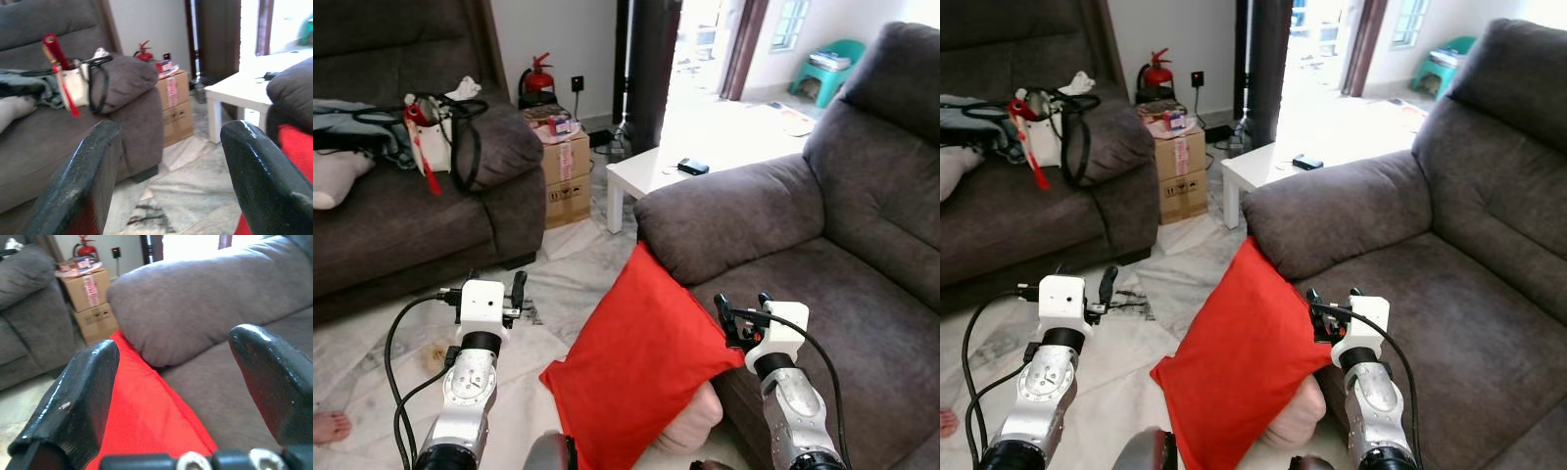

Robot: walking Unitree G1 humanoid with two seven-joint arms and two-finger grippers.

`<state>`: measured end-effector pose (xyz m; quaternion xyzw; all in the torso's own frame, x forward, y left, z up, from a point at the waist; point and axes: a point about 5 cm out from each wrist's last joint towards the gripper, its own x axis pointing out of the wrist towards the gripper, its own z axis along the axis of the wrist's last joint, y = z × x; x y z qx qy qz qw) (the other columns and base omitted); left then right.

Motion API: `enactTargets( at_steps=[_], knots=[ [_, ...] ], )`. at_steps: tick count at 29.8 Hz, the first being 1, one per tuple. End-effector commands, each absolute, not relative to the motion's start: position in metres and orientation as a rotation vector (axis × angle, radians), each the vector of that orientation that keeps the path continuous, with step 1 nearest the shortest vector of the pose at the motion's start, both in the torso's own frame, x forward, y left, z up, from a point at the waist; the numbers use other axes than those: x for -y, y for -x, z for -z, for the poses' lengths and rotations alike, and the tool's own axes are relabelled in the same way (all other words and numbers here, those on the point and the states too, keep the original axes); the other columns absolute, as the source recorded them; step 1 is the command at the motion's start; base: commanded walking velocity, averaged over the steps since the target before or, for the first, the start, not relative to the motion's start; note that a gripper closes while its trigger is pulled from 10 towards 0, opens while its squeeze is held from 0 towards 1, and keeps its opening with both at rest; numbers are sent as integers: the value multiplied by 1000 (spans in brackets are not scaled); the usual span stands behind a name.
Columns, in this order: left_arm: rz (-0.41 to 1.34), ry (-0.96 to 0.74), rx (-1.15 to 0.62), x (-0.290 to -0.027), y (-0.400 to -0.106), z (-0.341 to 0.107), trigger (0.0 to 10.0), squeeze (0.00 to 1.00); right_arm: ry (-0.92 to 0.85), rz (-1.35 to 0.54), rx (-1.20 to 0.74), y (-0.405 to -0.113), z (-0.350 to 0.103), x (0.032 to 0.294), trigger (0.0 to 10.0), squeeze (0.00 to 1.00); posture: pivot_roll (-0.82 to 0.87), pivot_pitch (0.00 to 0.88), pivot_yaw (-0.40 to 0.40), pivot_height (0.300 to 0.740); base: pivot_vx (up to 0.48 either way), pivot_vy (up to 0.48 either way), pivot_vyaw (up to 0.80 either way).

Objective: Move the pillow to the sofa from floor

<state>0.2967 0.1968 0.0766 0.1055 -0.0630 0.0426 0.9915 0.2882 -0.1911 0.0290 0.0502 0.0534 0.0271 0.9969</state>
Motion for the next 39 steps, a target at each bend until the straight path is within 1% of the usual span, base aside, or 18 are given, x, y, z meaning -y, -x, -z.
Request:
enactTargets(
  at_steps=[1,16,22,25,31,35,39],
  knots=[
    [-80,-205,138,-197,-300,-82,10000,0,-106,-52,-112,-290,-30,191,10000,0,79,6,-41,643,0,442,0],
    [-82,-208,138,-197,-300,-82,10000,0,-103,-54,-122,-289,-28,191,10000,0,79,9,-44,643,0,424,0],
    [-28,-225,139,-188,-303,-83,10000,0,-105,-56,-125,-290,-28,190,10000,0,80,9,-43,643,0,0,0],
    [-7,-197,135,-185,-304,-84,10000,0,-107,-55,-125,-290,-28,190,10000,0,80,9,-43,643,0,0,0],
    [-8,-198,136,-186,-304,-84,10000,0,-109,-54,-125,-290,-28,190,10000,0,78,9,-42,643,0,0,0],
    [-17,-197,127,-189,-304,-83,10000,0,-106,-53,-139,-289,-27,190,10000,0,79,10,-42,643,288,0,0],
    [-19,-195,125,-189,-303,-83,10000,0,-104,-57,-136,-289,-27,190,10000,0,80,10,-43,643,295,0,-423]
  ],
)
